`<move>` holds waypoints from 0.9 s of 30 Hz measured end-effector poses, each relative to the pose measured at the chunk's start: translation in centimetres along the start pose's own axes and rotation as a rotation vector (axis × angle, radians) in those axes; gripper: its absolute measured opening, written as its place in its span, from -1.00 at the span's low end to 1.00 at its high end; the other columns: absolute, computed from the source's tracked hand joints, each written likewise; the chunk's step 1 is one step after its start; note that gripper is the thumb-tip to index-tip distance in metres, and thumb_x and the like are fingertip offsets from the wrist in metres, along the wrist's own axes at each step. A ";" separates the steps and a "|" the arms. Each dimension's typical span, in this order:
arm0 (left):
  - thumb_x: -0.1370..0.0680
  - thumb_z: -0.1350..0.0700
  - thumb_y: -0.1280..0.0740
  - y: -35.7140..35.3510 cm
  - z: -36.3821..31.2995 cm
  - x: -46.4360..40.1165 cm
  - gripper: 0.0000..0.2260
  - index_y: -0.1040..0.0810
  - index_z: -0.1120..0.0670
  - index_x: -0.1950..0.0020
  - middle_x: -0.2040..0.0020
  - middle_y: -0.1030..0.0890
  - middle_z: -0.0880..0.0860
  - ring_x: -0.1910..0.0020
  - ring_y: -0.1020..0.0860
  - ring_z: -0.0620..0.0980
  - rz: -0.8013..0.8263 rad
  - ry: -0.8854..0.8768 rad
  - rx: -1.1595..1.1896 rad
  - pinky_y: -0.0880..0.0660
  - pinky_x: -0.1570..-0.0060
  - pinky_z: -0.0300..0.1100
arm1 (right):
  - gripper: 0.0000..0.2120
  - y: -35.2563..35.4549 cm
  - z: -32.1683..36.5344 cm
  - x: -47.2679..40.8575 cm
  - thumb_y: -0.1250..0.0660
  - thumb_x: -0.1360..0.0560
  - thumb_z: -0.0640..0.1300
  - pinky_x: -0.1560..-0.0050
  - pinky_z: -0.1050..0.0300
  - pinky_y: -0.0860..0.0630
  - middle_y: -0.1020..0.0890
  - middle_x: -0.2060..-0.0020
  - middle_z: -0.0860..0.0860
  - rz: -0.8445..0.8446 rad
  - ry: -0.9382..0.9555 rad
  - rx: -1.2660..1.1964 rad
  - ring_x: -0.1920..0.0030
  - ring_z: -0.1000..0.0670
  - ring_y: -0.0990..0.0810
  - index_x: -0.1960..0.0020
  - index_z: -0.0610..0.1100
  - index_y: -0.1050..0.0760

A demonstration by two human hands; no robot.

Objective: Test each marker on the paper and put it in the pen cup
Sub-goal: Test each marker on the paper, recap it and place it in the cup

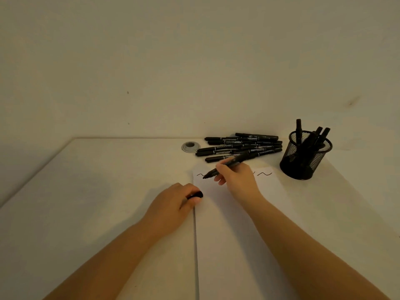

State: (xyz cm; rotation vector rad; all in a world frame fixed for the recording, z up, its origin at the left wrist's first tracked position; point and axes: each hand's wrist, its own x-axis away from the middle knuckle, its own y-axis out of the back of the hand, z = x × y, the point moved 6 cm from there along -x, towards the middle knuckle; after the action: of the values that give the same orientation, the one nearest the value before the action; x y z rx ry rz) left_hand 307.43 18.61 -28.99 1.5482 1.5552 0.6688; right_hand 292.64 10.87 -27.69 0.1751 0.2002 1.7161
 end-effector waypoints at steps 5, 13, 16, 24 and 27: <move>-0.57 -0.02 -0.17 -0.3 0.0 0.2 -0.82 -0.49 -0.09 -0.12 0.11 -0.52 -0.10 0.11 -0.42 -0.17 -0.007 -0.076 0.009 -0.35 0.12 -0.27 | -0.93 0.4 -1.7 0.0 -0.28 -0.47 -0.13 0.30 0.32 -0.45 -0.65 0.34 0.02 -0.070 0.056 0.008 0.39 0.20 -0.57 0.18 -0.06 -0.52; -0.57 -0.06 -0.15 -0.3 -0.2 -0.2 -0.81 -0.47 -0.12 -0.12 0.21 -0.42 -0.19 0.18 -0.38 -0.23 0.002 -0.081 -0.008 -0.30 0.21 -0.35 | -0.90 -1.3 -1.3 0.1 -0.32 -0.46 -0.11 0.05 0.08 -0.56 -0.66 0.24 0.03 0.090 0.193 0.168 0.16 0.08 -0.64 0.17 0.07 -0.46; -0.56 -0.05 -0.16 -0.2 -0.1 -0.1 -0.82 -0.48 -0.11 -0.12 0.24 -0.39 -0.21 0.20 -0.37 -0.25 -0.001 -0.068 -0.001 -0.28 0.23 -0.39 | -0.90 -0.7 -1.5 -0.1 -0.30 -0.47 -0.12 0.14 0.15 -0.53 -0.64 0.31 0.04 0.031 0.179 0.185 0.25 0.14 -0.60 0.19 0.05 -0.45; -0.54 -0.02 -0.24 0.0 0.4 0.1 -0.87 -0.53 -0.08 -0.04 0.16 -0.58 -0.14 0.21 -0.49 -0.20 -0.039 -0.006 0.134 -0.42 0.16 -0.29 | -0.90 1.1 -0.7 0.4 -0.31 -0.49 -0.16 0.31 0.35 -0.50 -0.63 0.30 0.05 -0.129 0.211 -0.048 0.35 0.20 -0.58 0.12 0.04 -0.48; -0.52 -0.01 -0.28 0.0 1.0 0.2 -0.94 -0.51 -0.19 0.08 0.21 -0.61 -0.20 0.25 -0.50 -0.24 -0.066 0.047 0.227 -0.40 0.24 -0.38 | -0.89 1.3 -0.5 0.8 -0.32 -0.48 -0.22 0.42 0.40 -0.43 -0.60 0.37 0.04 -0.098 0.194 -0.125 0.43 0.22 -0.52 0.11 -0.01 -0.51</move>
State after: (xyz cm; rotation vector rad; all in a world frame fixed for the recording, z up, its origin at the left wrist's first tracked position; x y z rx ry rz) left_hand 308.31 18.60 -29.50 1.6479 1.7586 0.5087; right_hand 291.18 11.47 -27.92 -0.0928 0.2399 1.6419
